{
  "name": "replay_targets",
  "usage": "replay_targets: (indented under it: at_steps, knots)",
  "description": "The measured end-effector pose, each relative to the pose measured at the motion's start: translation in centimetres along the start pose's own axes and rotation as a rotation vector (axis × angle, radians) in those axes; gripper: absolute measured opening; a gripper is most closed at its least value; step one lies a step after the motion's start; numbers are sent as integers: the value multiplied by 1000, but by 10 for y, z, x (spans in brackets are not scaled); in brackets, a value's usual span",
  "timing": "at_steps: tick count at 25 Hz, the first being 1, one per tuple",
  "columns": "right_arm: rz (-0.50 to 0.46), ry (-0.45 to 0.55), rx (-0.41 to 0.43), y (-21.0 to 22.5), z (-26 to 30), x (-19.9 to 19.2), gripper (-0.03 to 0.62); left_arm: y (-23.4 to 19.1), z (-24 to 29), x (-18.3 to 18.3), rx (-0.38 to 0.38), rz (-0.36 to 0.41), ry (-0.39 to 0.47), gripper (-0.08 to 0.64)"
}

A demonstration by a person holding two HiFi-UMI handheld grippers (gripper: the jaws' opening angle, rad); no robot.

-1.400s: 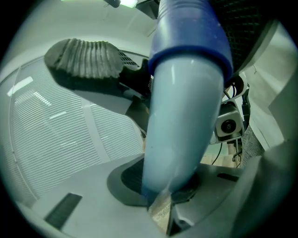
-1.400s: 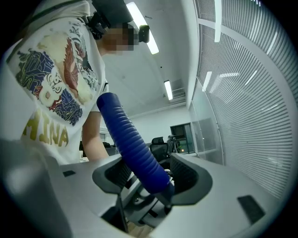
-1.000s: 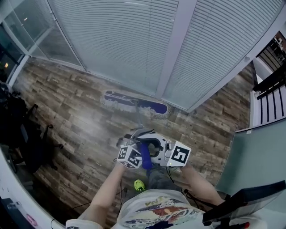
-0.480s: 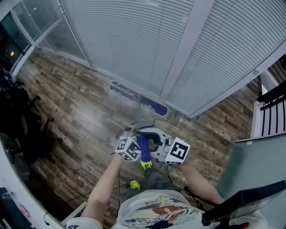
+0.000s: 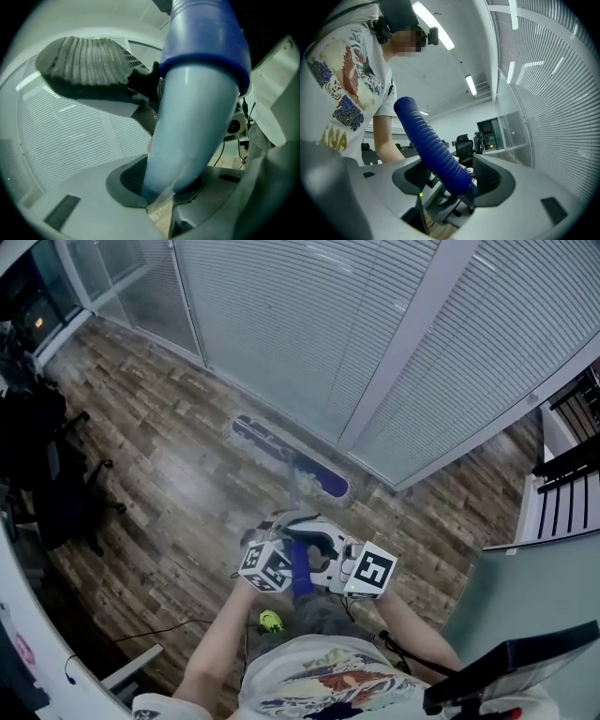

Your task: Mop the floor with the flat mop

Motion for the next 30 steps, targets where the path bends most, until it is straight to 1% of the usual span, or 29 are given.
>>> replay_targets:
  at_steps: [4, 10, 13, 16, 18, 21, 26, 30]
  knots:
    - [3, -13, 31, -72, 2, -10, 262, 62, -41, -1, 34, -35, 6, 48]
    - [-4, 21, 87, -186, 5, -19, 264, 161, -107, 4, 87, -94, 5, 48]
    - [-18, 25, 133, -231, 7, -24, 264, 201, -134, 3, 121, -119, 2, 48]
    - [-23, 17, 176, -262, 8, -31, 264, 230, -152, 0, 159, -138, -6, 48]
    - [-15, 12, 183, -270, 8, -34, 262, 237, -156, -1, 168, -139, -11, 48]
    - [-7, -7, 181, -265, 7, -38, 262, 234, -154, -4, 169, -136, -14, 48]
    - [-46, 34, 193, -250, 10, -30, 261, 218, -149, -1, 171, -117, -13, 48]
    - [-62, 69, 211, -233, 14, -32, 261, 204, -139, -9, 170, -103, -21, 48]
Point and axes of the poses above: the fingertips, and each gripper's own axes: z forward along the fingers, y to its right, x out of its top, the point moved 8 cm from there along -z, backward along the fingers, and after that the axes turned 11 degrees about -x, right-handed, at the moved point
